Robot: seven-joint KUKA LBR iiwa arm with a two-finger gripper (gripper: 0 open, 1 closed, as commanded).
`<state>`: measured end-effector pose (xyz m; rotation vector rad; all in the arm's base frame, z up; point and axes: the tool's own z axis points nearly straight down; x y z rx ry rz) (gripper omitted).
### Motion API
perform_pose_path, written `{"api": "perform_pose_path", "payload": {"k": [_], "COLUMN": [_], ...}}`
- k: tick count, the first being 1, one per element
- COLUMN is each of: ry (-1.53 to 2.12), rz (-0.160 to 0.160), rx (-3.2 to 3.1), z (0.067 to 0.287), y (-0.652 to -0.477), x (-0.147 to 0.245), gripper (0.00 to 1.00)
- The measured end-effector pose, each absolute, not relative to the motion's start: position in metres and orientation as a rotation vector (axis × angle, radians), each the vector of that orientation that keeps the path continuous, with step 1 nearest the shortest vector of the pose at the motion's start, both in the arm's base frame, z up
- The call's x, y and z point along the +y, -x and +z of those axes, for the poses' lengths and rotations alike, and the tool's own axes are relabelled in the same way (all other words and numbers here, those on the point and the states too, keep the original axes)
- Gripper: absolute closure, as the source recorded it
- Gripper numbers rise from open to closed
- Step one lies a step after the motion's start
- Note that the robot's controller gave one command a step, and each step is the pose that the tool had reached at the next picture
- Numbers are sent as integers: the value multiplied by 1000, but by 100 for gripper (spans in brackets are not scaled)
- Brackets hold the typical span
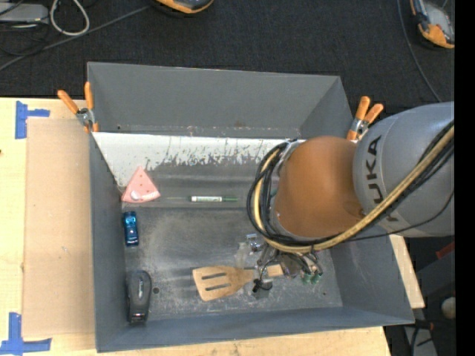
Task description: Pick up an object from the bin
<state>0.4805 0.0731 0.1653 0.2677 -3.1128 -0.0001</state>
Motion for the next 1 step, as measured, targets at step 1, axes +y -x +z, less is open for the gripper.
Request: {"api": "perform_pose_path", "payload": {"k": [1], "ry": [-271], "rz": [-1], "rx": [-3121], "z": [198], "y": [-482], "x": [74], "gripper": [100]}}
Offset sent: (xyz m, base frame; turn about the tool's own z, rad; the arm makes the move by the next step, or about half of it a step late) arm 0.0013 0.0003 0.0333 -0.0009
